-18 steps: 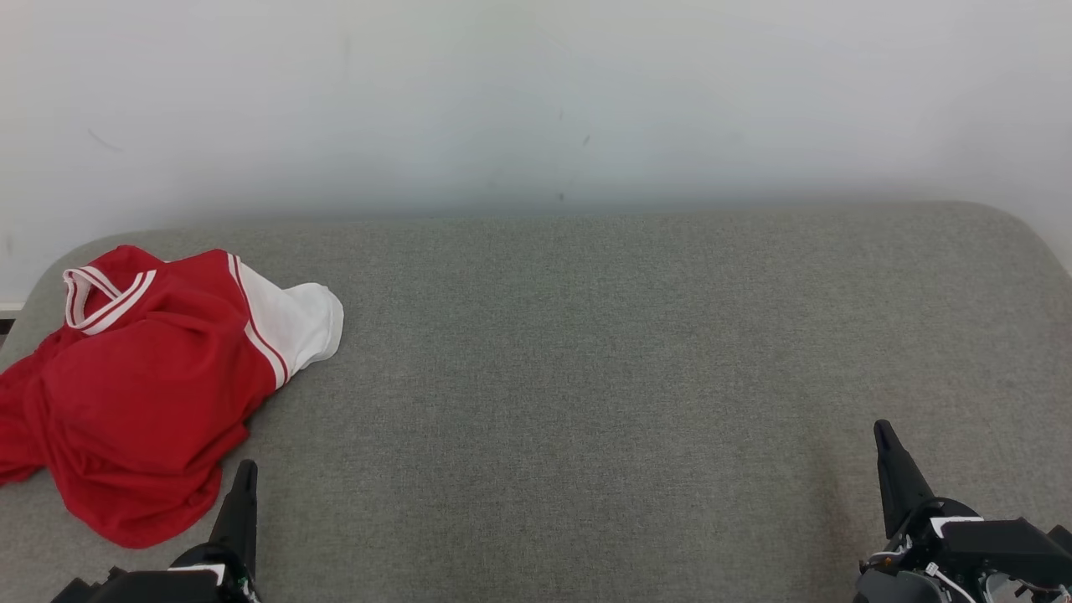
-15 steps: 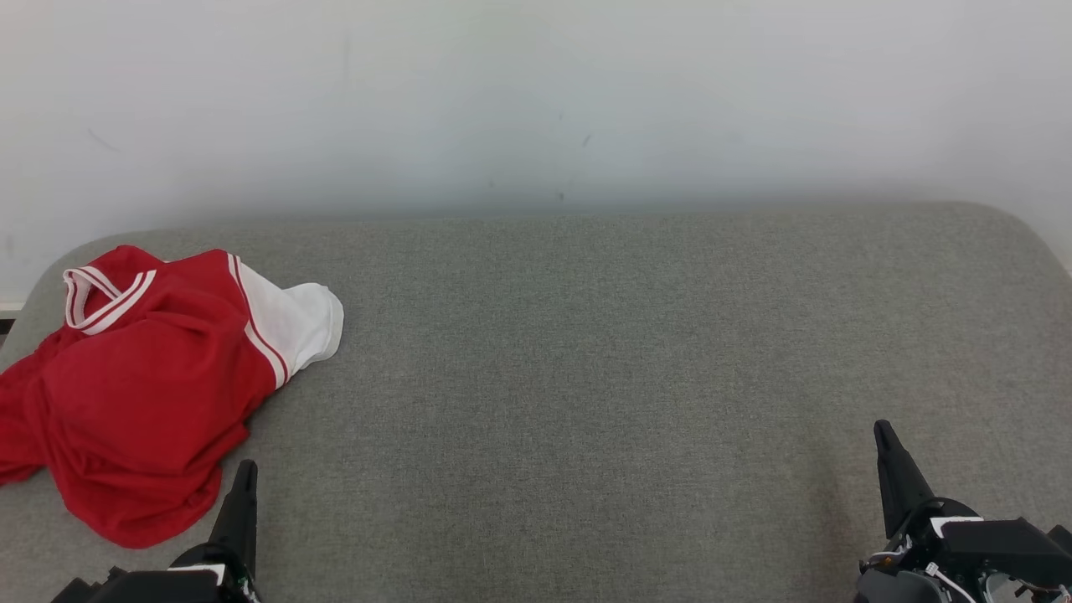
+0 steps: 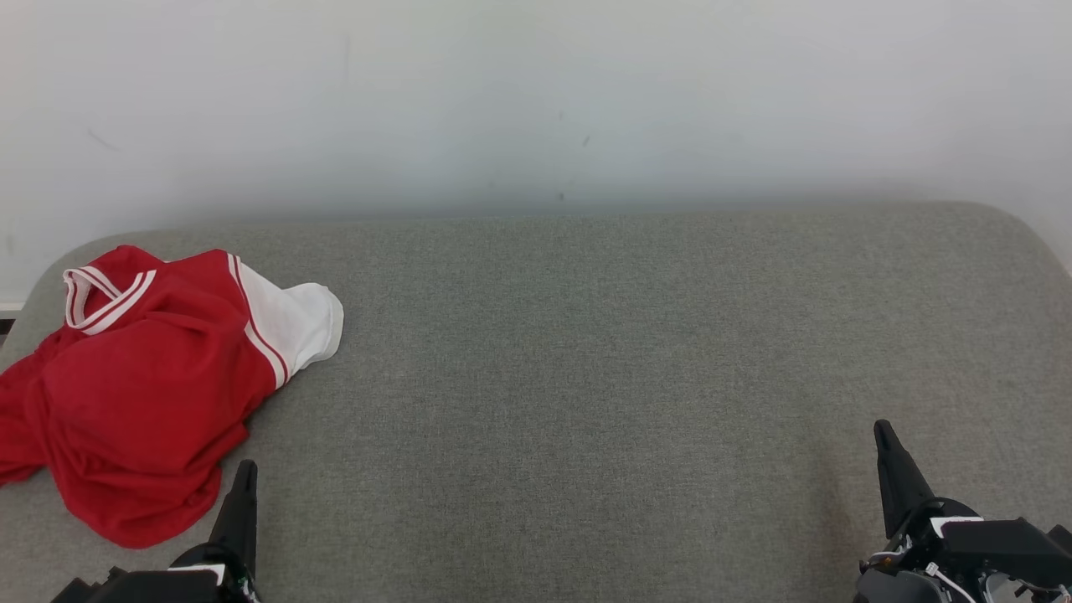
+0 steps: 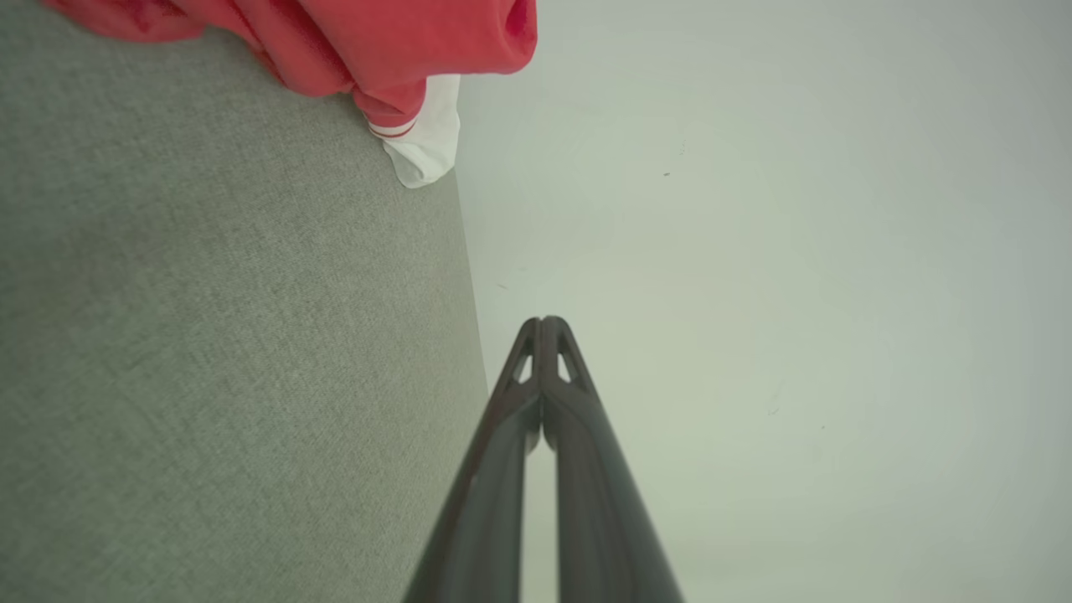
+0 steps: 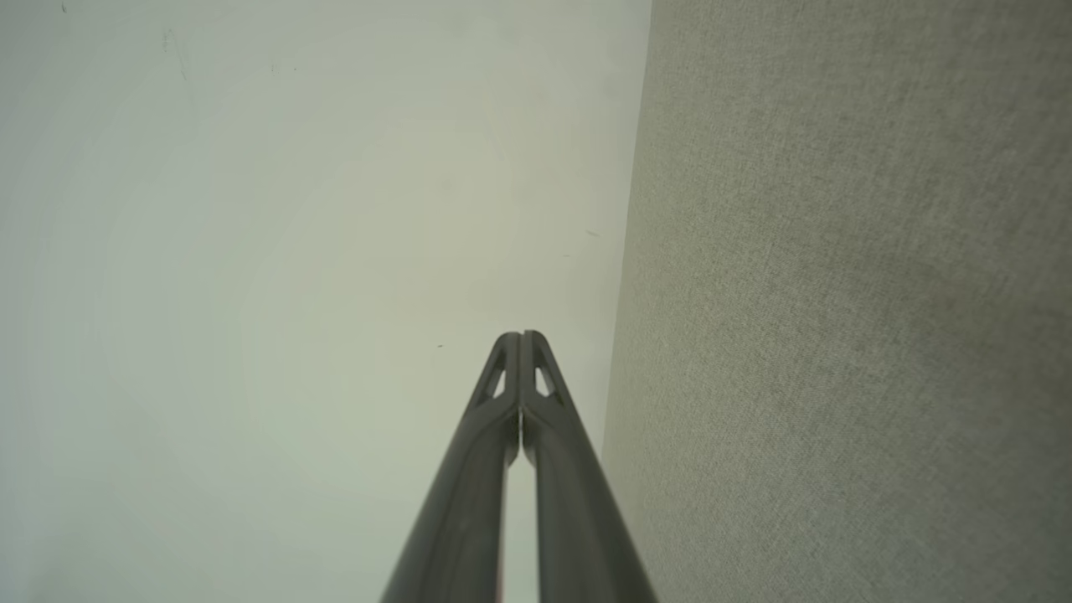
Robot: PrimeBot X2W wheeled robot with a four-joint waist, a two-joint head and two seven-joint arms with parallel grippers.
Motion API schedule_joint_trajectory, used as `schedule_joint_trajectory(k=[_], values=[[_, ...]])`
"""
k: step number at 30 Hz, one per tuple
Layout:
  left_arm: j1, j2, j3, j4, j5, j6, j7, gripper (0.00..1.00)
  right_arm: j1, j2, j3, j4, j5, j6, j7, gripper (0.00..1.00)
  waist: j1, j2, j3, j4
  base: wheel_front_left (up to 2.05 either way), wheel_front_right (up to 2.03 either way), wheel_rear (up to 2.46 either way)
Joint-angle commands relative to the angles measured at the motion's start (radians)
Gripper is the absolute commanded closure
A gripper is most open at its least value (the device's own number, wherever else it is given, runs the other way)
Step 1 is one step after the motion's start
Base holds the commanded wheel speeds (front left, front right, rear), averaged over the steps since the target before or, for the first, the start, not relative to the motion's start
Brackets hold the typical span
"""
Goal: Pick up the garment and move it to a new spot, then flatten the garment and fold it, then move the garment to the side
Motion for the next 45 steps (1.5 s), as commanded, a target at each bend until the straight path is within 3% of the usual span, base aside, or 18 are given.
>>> schedule_joint_trajectory(k=[1,36,37,45], values=[[-0.010,0.005,0.003,0.000,-0.005,-0.001,-0.001,1.00,-0.009,0.002,0.000,0.000,0.001,0.001,0.000,1.00,0.0000,-0.0001,0.000,0.000,0.00,0.00,0.00],[-0.010,0.005,0.003,0.001,-0.005,-0.001,-0.001,1.00,-0.009,0.002,0.000,-0.001,0.001,0.001,0.000,1.00,0.0000,-0.0001,0.000,0.000,0.00,0.00,0.00],[0.000,0.000,-0.001,0.002,0.000,0.000,-0.001,0.00,0.000,0.000,0.000,0.001,0.000,0.000,0.000,0.00,0.0000,-0.0001,0.000,0.000,0.00,0.00,0.00],[0.028,-0.007,-0.017,0.020,0.013,0.000,-0.026,0.00,0.026,0.002,0.021,0.019,-0.011,-0.001,-0.026,0.00,0.0000,-0.0001,-0.005,-0.001,0.00,0.00,0.00]])
